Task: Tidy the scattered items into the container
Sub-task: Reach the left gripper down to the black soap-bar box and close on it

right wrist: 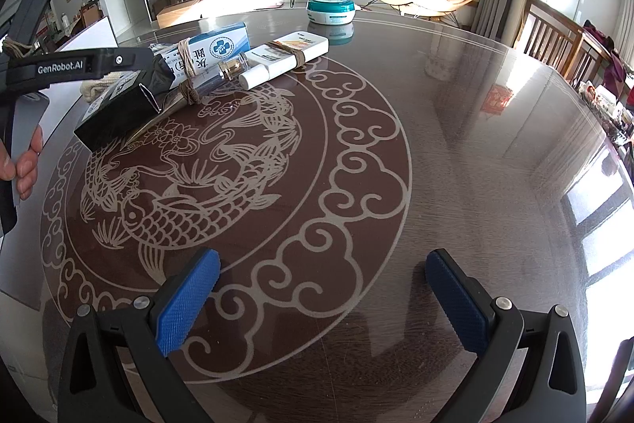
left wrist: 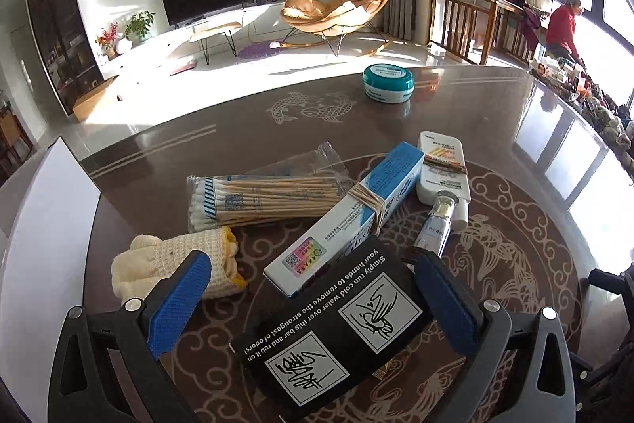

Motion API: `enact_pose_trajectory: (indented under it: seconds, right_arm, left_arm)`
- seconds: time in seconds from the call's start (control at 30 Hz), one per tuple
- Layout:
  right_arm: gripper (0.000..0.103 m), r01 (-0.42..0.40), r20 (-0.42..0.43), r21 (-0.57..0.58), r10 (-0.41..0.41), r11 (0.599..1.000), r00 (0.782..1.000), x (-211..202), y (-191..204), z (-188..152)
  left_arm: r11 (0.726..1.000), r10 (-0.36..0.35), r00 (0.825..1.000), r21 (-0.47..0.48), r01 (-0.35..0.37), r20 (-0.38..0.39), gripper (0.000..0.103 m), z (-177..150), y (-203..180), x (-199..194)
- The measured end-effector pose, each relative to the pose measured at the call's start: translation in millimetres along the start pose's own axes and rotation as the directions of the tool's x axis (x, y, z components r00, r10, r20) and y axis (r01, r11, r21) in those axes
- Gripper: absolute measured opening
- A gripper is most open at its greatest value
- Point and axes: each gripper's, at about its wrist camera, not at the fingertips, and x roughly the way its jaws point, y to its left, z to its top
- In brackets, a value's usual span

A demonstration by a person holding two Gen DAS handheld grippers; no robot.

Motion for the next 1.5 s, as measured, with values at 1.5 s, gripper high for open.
enact_pose_trajectory:
  seconds: [1.5]
  right_arm:
    - [0.103, -0.001, 0.000, -0.001, 0.001, 1.000, 1.000, -0.3, -0.3, 0.2]
  left_arm:
    - [0.976, -0.114, 0.977, 0.164, 0.144, -0.180, 0.087, -14.7, -16.3, 12.5]
